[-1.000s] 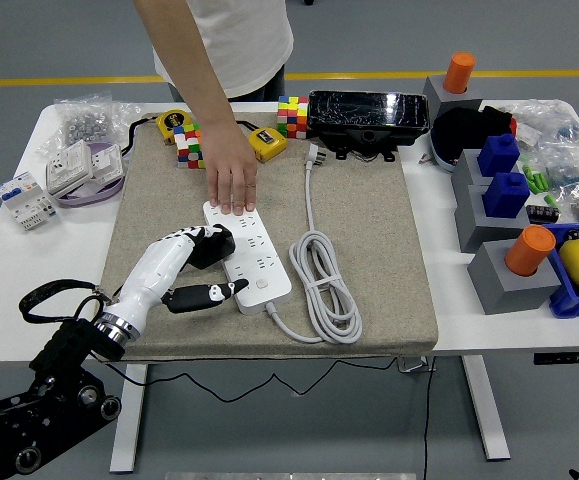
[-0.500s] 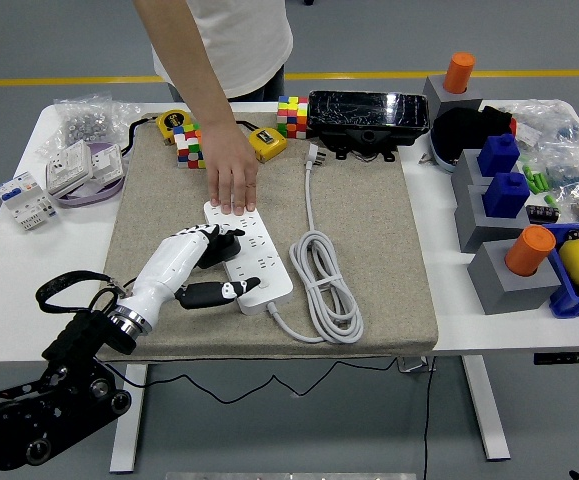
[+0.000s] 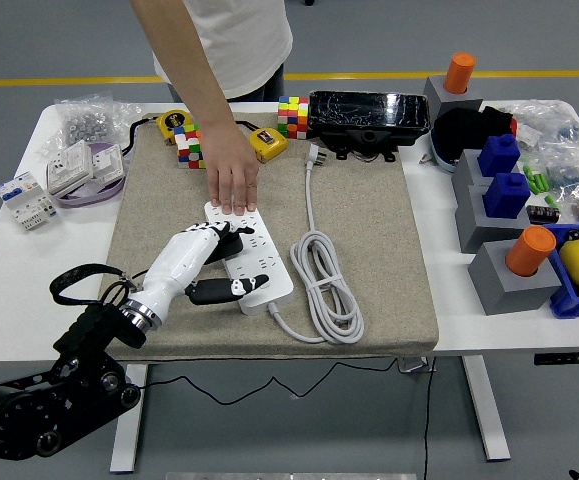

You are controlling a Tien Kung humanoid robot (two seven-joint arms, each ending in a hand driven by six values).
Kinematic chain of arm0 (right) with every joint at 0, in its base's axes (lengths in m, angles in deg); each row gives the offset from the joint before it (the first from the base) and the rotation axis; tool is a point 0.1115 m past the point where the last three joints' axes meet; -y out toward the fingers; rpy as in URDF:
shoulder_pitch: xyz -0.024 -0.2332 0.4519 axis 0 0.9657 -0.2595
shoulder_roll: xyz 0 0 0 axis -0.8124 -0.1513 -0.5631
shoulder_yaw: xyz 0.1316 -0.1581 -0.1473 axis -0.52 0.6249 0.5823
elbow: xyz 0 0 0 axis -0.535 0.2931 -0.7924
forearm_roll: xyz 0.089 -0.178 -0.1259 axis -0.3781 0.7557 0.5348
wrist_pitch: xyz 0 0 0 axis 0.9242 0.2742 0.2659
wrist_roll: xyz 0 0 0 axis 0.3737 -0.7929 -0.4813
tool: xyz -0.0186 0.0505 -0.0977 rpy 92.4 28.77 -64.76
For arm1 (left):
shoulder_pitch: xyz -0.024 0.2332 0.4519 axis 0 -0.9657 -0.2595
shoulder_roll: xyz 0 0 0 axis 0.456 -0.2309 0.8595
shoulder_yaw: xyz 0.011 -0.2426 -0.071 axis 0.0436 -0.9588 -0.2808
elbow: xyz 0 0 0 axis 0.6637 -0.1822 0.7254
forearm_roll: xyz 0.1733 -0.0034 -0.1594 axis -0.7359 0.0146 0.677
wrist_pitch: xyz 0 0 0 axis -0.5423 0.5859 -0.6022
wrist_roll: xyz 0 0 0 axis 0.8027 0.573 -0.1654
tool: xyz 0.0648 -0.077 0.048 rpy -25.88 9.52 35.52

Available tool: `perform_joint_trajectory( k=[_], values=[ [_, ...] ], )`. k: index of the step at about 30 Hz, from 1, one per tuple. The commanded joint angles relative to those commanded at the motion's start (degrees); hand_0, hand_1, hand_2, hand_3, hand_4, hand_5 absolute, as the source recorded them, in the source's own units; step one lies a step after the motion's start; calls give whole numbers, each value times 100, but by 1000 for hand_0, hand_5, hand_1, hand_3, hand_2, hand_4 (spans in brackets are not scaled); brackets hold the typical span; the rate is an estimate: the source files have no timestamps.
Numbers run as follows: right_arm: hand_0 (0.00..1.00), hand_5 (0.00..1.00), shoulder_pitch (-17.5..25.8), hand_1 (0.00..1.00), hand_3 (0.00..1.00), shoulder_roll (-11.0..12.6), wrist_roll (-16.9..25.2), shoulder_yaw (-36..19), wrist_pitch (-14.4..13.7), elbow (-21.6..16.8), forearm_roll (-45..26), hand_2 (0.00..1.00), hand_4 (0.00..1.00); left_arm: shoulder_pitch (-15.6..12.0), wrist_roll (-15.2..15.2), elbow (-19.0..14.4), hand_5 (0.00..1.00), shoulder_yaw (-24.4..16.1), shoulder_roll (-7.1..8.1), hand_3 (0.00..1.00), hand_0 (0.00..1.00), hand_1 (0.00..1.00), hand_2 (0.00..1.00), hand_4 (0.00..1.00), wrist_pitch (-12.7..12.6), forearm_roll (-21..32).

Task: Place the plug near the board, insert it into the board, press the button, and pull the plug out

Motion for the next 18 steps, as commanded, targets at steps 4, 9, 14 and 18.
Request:
perform_joint_trajectory(
  k=[4,9,14,18],
  values=[
    [582,519,5,672,616,2,2,-8,-2,-2,6,685,980,-16,-26,-65,587,-7,-1,749,769,806,788,891,-22,1],
    [581,520,3,672,616,3,7,-10,-5,-5,11,684,980,-34,-58,-132,588,-1,8,744,739,797,784,891,-51,9],
    [582,519,0,671,615,-1,14,-17,-9,-9,9,684,980,-50,-175,-184,592,-47,19,742,737,793,783,892,-118,74],
    [582,519,2,671,615,4,15,-18,-10,-13,15,684,980,-92,-309,-368,592,-154,46,742,737,793,783,892,-182,131]
  ],
)
